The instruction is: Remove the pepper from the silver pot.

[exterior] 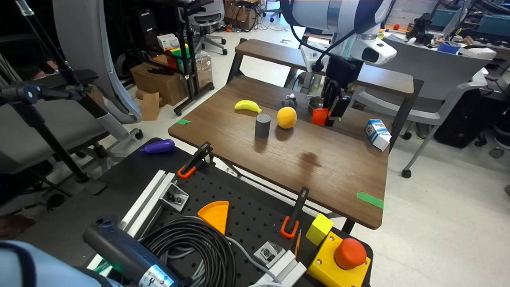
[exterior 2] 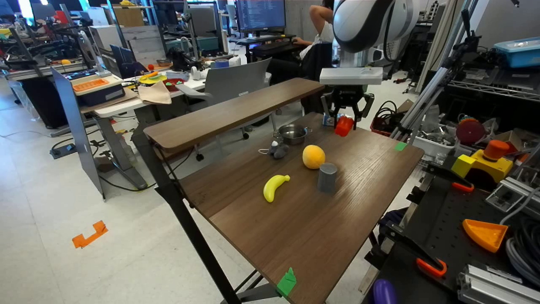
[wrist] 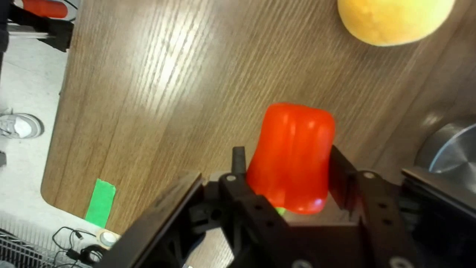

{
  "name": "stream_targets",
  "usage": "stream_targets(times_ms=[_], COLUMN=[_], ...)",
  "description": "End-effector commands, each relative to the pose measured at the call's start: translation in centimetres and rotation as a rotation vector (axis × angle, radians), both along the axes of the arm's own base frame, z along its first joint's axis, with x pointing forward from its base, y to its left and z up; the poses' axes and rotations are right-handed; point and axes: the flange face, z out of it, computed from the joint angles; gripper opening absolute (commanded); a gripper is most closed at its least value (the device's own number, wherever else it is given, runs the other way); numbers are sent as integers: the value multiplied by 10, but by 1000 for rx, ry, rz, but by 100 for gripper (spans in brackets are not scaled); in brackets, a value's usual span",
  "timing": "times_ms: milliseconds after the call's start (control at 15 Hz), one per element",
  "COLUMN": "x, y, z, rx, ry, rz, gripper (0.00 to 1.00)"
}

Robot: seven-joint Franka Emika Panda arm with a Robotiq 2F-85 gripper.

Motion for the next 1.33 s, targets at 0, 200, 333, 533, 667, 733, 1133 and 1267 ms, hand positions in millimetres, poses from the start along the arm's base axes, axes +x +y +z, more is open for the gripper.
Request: stream_targets(times_ms=[0, 200, 333, 533, 667, 733, 1133, 1267], x=[-9, -5, 0, 11, 19, 22, 38, 42], y=[10, 4, -8, -26, -33, -35, -39, -38], z=[-7, -23, -33, -47, -58, -62, -79, -78], rx=[-29, -66, -90, -111, -122, -125, -149, -143], ry=[105, 140, 135, 123, 130, 130, 155, 160], rz=[22, -26, -77, -145, -184, -198, -247, -256], gripper=[28, 28, 28, 28, 28, 28, 28, 28])
